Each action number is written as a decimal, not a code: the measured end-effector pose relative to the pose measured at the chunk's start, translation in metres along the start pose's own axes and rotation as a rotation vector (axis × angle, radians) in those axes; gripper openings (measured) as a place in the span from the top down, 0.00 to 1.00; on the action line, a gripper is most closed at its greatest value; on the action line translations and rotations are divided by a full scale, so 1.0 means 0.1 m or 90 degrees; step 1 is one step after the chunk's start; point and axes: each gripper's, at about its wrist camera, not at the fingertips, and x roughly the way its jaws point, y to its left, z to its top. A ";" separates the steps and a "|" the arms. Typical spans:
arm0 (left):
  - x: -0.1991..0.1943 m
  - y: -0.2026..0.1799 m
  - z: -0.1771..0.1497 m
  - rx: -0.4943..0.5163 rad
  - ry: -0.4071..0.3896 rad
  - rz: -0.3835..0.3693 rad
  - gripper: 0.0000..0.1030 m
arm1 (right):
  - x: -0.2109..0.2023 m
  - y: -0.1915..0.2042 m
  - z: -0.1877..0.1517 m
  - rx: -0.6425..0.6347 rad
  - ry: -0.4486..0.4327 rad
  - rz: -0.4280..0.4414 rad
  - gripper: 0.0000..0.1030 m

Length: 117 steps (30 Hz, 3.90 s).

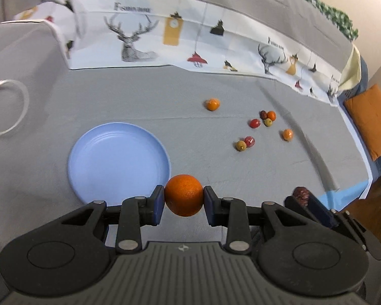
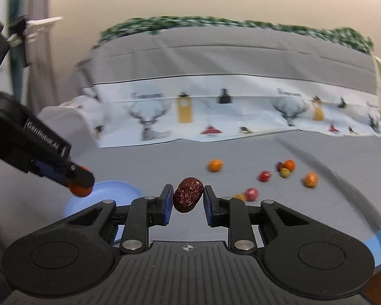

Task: Organize fruits
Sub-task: 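Carry the orange with the left tool while the right tool carries the date to the plate, then open both tools to drop the orange and date onto the plate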

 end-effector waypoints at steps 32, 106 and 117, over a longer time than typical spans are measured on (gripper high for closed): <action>-0.87 0.41 -0.49 -0.051 -0.091 0.002 0.65 | -0.50 0.76 -0.03 -0.095 -0.032 0.079 0.74; 0.03 0.81 -0.52 0.013 0.019 0.180 0.01 | 0.40 0.78 -0.13 -0.065 0.155 0.093 0.01; -0.41 0.57 -0.73 0.010 -0.044 0.188 0.01 | -0.13 0.78 -0.11 -0.090 0.080 0.098 0.01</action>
